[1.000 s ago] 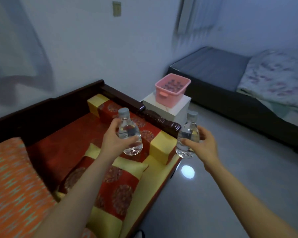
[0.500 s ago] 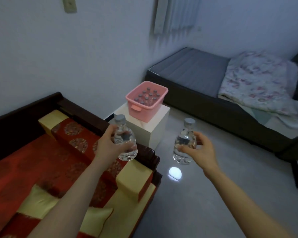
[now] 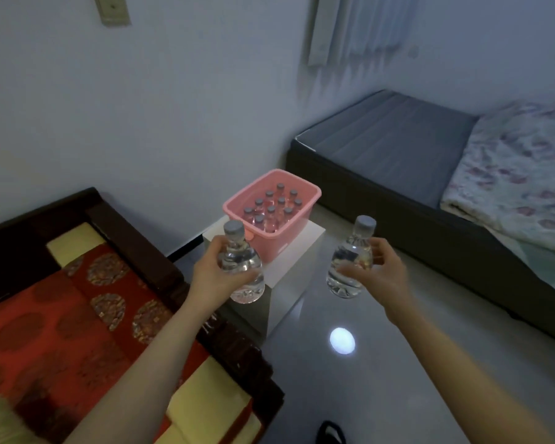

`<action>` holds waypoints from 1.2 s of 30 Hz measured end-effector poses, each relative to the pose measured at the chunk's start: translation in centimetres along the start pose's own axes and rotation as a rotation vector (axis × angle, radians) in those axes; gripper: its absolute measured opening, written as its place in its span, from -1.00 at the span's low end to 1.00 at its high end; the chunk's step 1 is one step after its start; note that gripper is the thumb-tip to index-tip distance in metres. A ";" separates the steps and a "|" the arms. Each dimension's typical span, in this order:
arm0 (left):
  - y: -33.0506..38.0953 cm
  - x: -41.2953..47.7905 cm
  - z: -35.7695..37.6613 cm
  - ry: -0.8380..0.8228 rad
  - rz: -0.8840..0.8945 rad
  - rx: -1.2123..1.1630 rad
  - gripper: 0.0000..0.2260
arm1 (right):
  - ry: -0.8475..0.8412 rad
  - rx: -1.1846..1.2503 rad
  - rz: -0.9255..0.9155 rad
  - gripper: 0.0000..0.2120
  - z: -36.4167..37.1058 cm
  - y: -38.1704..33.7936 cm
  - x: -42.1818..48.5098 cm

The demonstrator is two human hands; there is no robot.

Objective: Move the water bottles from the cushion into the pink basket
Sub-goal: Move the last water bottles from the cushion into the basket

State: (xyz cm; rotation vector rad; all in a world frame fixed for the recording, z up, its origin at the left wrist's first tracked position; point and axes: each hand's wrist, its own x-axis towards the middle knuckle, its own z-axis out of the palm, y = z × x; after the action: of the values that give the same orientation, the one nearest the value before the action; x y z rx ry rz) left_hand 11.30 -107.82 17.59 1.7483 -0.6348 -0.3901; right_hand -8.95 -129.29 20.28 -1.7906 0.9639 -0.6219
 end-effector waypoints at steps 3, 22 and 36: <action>0.0 3.4 3.2 0.077 -0.018 -0.010 -0.52 | -0.078 0.002 -0.012 -0.48 -1.6 0.4 6.5; -4.5 22.9 12.3 0.425 -0.096 -0.010 -0.67 | -0.435 0.006 -0.040 -0.35 2.8 1.9 34.9; -8.6 32.0 13.3 0.440 -0.280 -0.013 -0.72 | -0.711 -0.240 -0.135 -0.55 16.5 4.2 45.9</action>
State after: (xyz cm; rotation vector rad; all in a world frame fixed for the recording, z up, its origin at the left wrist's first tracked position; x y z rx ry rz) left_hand 31.12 -135.89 7.92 1.8368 -0.0729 -0.1871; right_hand 27.73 -159.92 9.46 -2.0805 0.4391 0.0784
